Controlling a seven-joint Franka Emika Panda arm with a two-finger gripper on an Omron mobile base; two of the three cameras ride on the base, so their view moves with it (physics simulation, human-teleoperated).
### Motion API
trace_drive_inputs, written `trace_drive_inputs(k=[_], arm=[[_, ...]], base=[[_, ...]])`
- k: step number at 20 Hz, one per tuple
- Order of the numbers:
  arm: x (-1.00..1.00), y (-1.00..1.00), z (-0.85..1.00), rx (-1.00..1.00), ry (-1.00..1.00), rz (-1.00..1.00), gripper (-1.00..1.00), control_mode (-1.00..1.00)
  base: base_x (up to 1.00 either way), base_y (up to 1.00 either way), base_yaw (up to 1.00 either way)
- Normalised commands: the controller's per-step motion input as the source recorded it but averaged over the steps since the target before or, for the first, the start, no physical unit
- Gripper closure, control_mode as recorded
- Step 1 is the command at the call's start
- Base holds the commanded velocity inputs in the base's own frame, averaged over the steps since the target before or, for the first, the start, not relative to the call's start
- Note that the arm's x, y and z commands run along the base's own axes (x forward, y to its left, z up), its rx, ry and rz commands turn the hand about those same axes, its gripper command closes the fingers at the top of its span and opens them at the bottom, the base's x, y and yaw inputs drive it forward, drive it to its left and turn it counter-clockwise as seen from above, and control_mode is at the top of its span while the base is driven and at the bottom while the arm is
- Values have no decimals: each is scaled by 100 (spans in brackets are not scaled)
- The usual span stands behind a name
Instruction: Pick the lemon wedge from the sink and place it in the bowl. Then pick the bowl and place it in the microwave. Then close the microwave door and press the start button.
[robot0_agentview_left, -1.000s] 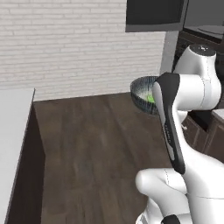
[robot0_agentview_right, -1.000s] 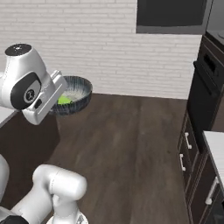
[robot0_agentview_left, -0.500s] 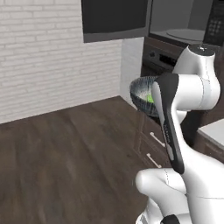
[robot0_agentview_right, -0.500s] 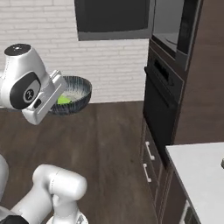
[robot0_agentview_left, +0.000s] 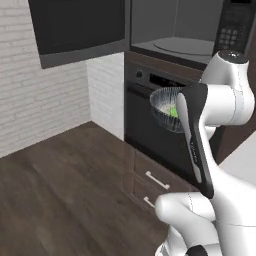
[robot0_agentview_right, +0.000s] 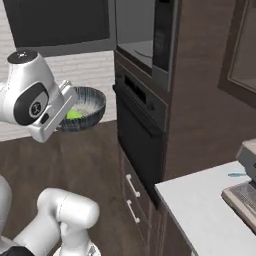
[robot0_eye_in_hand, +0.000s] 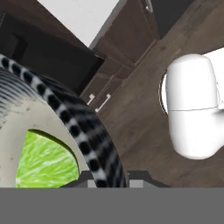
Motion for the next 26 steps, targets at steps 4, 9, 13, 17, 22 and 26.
trace_drive_inputs(k=[4, 9, 13, 17, 22, 26], arm=[[0, 0, 0, 0, 0, 0, 100, 100], [0, 0, 0, 0, 0, 0, 100, 100], [0, 0, 0, 0, 0, 0, 100, 100], [0, 0, 0, 0, 0, 0, 100, 100], [0, 0, 0, 0, 0, 0, 100, 100], [0, 0, 0, 0, 0, 0, 100, 100]], base=[[68, 51, -36], [56, 28, -39], [56, 35, -41], [74, 42, -33], [77, 18, -20], [78, -6, -6]])
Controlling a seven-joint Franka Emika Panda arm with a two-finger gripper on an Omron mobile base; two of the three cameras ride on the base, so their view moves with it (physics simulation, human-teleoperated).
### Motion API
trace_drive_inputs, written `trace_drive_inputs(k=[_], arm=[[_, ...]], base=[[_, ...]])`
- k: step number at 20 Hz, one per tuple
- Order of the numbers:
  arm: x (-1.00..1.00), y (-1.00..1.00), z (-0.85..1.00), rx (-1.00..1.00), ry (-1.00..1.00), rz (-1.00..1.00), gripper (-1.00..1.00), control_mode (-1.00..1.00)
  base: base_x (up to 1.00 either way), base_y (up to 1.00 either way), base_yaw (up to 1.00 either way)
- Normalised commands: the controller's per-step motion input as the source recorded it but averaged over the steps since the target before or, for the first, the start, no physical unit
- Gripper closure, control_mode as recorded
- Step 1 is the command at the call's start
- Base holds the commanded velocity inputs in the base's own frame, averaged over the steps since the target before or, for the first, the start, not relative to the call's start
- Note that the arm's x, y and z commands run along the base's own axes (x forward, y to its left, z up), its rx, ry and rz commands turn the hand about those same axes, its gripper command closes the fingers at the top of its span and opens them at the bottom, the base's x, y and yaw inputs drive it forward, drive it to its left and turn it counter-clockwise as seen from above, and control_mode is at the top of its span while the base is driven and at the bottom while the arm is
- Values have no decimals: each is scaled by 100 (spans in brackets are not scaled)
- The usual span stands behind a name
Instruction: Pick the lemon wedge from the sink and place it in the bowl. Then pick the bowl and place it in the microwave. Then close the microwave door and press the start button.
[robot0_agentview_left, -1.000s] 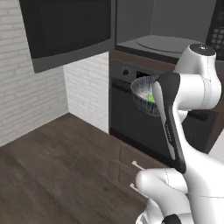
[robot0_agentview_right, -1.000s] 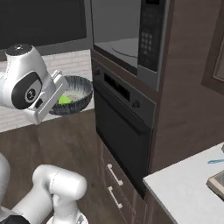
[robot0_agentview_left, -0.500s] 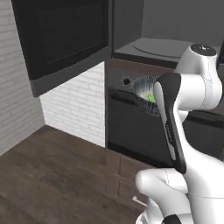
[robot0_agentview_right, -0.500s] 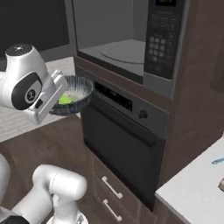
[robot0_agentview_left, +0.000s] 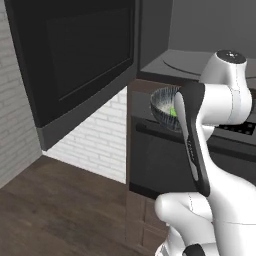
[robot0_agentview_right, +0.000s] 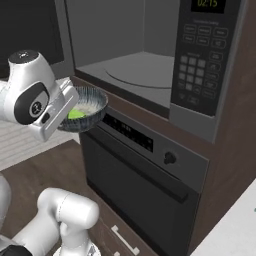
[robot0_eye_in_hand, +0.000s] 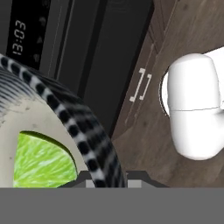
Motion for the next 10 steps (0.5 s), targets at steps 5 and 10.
trace_drive_inputs(k=[5, 10], arm=[[0, 0, 0, 0, 0, 0, 100, 100], [0, 0, 0, 0, 0, 0, 100, 100]], base=[[45, 0, -4], [4, 0, -2]])
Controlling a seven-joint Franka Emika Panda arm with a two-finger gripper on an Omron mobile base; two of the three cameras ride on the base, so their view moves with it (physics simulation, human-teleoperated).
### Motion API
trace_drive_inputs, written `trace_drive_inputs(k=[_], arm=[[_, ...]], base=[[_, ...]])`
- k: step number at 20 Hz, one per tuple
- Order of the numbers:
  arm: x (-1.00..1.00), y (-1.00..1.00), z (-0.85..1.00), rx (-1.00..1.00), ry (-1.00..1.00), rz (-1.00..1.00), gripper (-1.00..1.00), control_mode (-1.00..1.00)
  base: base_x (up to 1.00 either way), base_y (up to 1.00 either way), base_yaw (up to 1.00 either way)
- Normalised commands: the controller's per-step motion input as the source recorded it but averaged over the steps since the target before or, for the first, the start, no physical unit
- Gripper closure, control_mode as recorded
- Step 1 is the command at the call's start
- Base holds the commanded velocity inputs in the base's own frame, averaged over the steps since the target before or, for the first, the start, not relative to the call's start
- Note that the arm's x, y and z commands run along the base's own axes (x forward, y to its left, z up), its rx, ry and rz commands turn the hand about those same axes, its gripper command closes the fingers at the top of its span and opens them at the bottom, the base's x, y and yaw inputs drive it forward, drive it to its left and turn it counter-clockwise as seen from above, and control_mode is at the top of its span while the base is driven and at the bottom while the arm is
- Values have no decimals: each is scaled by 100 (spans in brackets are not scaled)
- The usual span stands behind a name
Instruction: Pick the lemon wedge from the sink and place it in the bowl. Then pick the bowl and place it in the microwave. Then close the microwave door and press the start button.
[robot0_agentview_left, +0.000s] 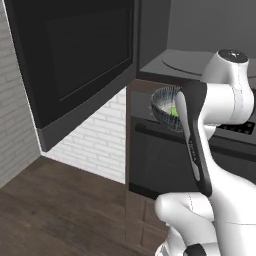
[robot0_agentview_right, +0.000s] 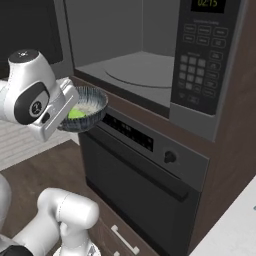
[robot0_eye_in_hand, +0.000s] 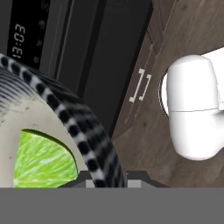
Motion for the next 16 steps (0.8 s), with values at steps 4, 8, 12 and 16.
trace_drive_inputs(k=[4, 8, 12, 16], arm=[[-16, 0, 20, 0, -15, -8, 100, -100], [-39, -4, 55, 0, -38, -18, 100, -100], [-11, -18, 66, 0, -33, -22, 100, -100], [13, -44, 55, 1, -15, -19, 100, -100]], base=[[0, 0, -1], [0, 0, 0], [0, 0, 0], [0, 0, 0]])
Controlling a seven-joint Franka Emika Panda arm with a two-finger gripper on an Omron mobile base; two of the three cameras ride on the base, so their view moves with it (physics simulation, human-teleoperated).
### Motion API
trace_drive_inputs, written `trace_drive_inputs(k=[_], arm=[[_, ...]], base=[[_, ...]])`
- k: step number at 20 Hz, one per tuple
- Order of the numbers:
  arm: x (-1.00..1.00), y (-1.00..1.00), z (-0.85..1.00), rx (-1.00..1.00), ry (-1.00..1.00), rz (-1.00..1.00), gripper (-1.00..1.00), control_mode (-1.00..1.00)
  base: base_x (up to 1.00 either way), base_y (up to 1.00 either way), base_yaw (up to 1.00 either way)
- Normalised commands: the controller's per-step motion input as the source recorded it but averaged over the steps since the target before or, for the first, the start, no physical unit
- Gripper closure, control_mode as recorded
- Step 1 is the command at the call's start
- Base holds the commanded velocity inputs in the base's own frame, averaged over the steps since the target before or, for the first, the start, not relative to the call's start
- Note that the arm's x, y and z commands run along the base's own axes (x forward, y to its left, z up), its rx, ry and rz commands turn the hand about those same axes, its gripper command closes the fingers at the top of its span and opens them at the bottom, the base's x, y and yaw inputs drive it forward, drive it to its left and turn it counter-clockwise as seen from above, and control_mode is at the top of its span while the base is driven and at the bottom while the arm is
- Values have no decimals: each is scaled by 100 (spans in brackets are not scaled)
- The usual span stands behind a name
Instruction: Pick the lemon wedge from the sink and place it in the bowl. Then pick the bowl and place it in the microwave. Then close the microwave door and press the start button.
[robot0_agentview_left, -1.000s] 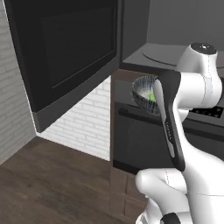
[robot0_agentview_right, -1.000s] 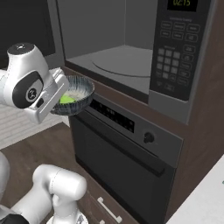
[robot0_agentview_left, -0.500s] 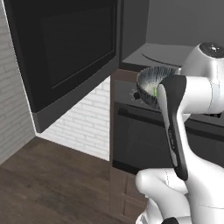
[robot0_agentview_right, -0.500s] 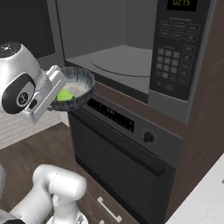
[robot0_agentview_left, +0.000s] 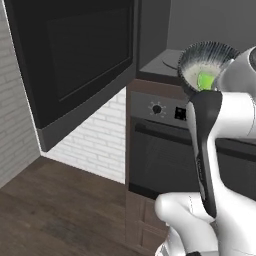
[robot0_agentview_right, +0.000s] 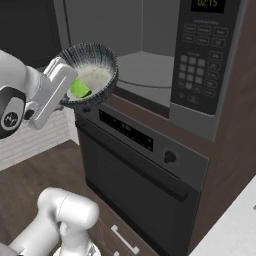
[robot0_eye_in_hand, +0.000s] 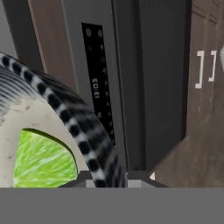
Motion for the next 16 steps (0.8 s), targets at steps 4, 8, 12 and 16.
trace_drive_inputs(k=[4, 8, 12, 16], arm=[[47, -32, 36, -4, -9, -30, 100, -100], [62, -38, 29, -9, -2, -33, 100, -100], [69, -42, 7, -1, 0, -18, 100, -100], [68, -33, 0, 1, 0, -2, 100, -100]], base=[[0, 0, 0], [0, 0, 0], [0, 0, 0], [0, 0, 0]])
